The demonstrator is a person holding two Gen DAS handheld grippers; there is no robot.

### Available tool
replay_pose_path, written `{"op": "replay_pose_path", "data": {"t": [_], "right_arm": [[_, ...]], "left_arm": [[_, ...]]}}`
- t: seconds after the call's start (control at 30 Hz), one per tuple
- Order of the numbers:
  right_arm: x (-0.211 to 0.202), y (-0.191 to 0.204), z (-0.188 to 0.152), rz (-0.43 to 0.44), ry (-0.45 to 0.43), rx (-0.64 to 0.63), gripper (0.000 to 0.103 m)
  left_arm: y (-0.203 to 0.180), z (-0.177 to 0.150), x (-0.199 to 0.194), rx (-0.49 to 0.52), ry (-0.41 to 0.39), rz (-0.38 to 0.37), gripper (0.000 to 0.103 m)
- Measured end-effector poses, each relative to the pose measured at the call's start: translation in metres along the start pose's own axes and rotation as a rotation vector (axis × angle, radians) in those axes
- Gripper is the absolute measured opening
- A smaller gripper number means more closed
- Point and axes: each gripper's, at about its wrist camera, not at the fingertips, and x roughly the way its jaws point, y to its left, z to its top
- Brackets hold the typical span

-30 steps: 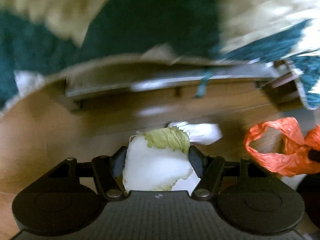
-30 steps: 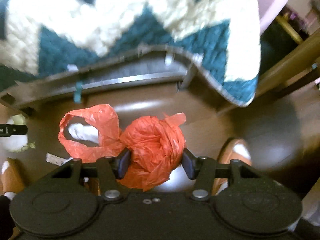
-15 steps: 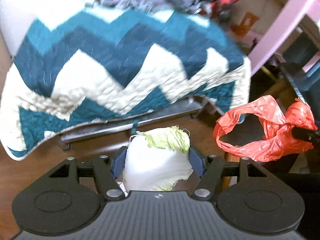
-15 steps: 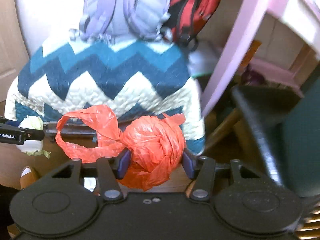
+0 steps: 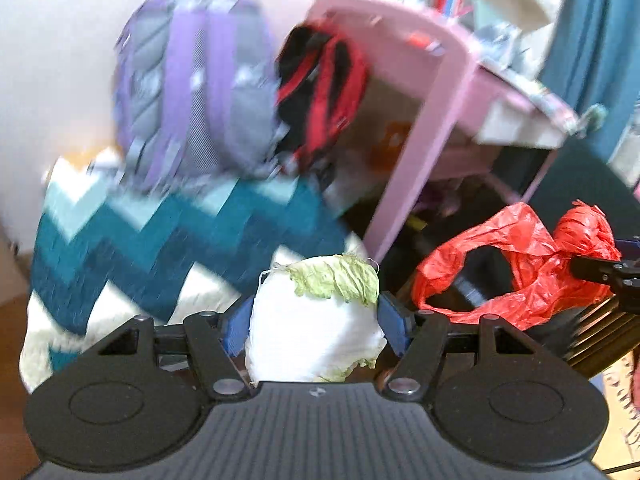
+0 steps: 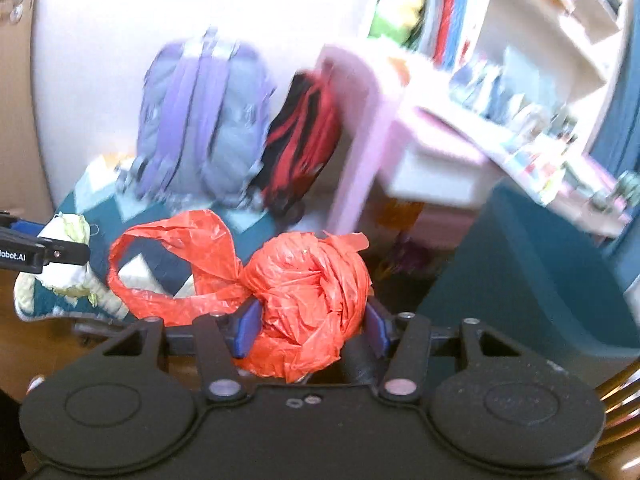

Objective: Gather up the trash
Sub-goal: 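Carry the cabbage leaf with the left tool while the right carries the red bag to the teal bin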

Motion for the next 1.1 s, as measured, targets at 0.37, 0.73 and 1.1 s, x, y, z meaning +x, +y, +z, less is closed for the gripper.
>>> {"op": "replay_pose_path", "data": {"t": [0.37,0.73,1.1], "right_arm": [[-0.057,-0.123,0.034,-0.212,-0.09,0.056,0.053],[-0.034,-0.219,0.01,-0.428,0.025,0.084,0.053],[-0.001,-0.231,-0.002,-0.368,0.141,-0.039,0.053]], "left_arm": [[-0.127,0.084,-0.027,0.141,-0.139,-0.086,0.065],[-0.264,0.124,-0.006,0.279,-0.177,-0.202,0.065],[-0.382,0.141,0.05,0.377,-0.148,-0.276,0.066]]}}
